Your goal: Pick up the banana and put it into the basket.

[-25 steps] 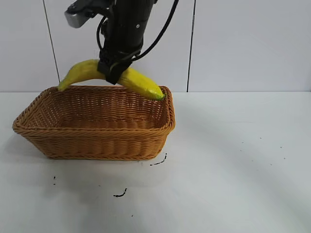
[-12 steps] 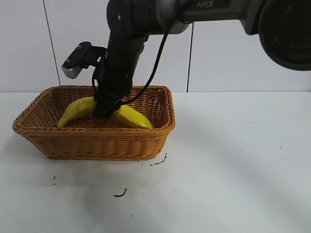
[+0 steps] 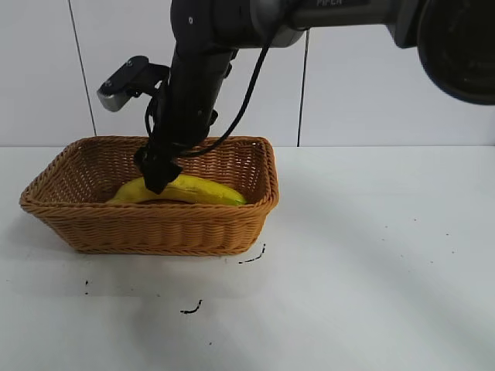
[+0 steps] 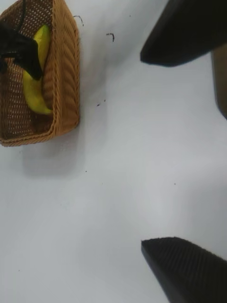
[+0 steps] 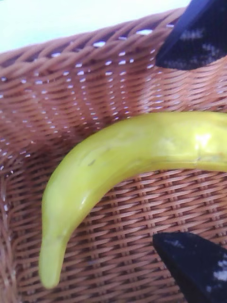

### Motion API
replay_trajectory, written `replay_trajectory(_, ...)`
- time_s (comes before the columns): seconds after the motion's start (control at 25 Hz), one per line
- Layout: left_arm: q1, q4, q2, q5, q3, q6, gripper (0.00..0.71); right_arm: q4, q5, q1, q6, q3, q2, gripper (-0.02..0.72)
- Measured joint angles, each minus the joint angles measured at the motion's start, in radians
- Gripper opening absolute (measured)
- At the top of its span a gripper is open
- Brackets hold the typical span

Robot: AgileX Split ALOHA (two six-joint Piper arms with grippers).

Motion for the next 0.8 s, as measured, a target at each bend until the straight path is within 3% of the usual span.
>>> replay_trajectory(0.16, 0.000, 0.000, 0.000, 0.000, 0.000, 0.000, 0.695, 0.002, 0.021, -0.084, 0.138, -0.004, -0.025, 0.689)
replay_trajectory(0.24, 0.000, 0.000, 0.000, 0.000, 0.000, 0.000, 0.695, 0.002, 0.038, -0.146, 0.176, -0.004, -0.024, 0.689)
replay_trajectory(0.8, 0.000, 0.000, 0.000, 0.000, 0.000, 0.000, 0.695, -0.015, 0.183, -0.574, 0.188, -0.004, -0.023, 0.689)
